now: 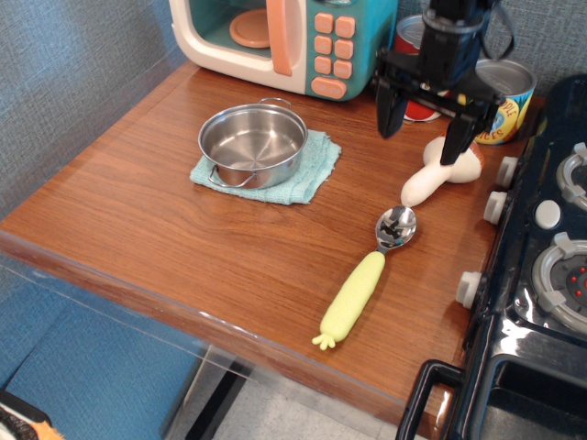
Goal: Move the mushroom between the cans and yellow spoon
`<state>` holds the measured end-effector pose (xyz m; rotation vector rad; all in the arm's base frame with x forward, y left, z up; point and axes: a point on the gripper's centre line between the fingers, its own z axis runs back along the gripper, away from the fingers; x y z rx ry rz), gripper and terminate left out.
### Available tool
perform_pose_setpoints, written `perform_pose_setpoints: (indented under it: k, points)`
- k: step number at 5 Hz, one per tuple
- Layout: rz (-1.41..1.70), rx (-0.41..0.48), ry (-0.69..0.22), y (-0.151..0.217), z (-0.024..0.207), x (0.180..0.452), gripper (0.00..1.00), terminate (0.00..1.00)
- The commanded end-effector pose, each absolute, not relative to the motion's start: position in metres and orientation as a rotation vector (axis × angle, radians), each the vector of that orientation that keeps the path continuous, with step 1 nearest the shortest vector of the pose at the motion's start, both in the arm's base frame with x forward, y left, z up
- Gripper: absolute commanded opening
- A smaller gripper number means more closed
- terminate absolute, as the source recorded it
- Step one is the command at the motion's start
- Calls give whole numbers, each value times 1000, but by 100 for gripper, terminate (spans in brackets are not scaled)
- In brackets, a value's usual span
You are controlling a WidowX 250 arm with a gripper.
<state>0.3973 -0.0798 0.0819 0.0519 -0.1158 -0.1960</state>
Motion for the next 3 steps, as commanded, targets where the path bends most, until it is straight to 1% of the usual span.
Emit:
perform_pose_setpoints:
  k: [1,2,3]
  points:
    - [-124,74,-242,-74,114,371,100,0]
    - [-124,74,-242,-74,114,371,100,0]
    - [-124,74,-242,-74,114,371,100,100]
